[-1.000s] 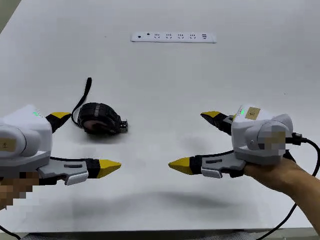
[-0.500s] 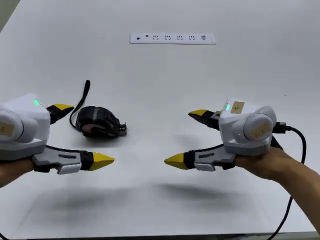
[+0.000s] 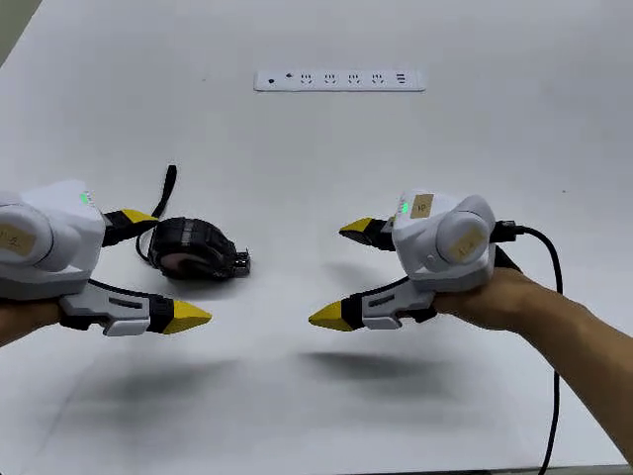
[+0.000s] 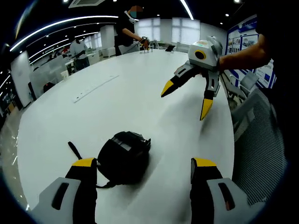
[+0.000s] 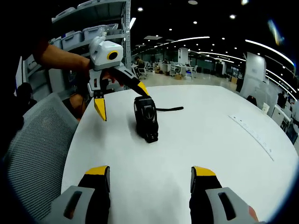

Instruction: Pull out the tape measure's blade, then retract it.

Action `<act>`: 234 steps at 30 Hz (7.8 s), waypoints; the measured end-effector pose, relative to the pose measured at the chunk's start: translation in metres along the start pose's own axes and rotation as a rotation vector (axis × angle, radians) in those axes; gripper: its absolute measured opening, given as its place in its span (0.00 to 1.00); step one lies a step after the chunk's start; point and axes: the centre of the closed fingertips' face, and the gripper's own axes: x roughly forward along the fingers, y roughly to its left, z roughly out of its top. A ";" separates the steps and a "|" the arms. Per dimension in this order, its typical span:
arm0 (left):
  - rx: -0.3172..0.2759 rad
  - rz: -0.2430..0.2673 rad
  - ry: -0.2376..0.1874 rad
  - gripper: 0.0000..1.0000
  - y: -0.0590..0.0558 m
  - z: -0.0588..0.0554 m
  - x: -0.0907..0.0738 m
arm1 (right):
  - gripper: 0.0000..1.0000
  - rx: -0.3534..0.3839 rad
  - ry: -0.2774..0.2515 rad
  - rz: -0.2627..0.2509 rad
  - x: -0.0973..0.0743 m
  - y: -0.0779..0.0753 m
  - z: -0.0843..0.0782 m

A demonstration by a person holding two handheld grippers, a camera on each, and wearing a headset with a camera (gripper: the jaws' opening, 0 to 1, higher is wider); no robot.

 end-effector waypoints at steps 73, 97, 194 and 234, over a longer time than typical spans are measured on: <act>0.287 -0.223 0.253 0.28 0.036 -0.025 0.024 | 0.13 -0.203 0.130 0.242 0.108 -0.004 0.024; 0.257 -0.224 0.249 0.27 0.036 -0.024 0.025 | 0.10 -0.229 0.143 0.246 0.106 -0.004 0.022; 0.238 -0.243 0.241 0.27 0.034 -0.023 0.026 | 0.09 -0.211 0.199 0.222 0.026 -0.034 -0.034; 0.230 -0.245 0.246 0.27 0.036 -0.025 0.026 | 0.09 -0.172 0.255 0.201 -0.022 -0.047 -0.069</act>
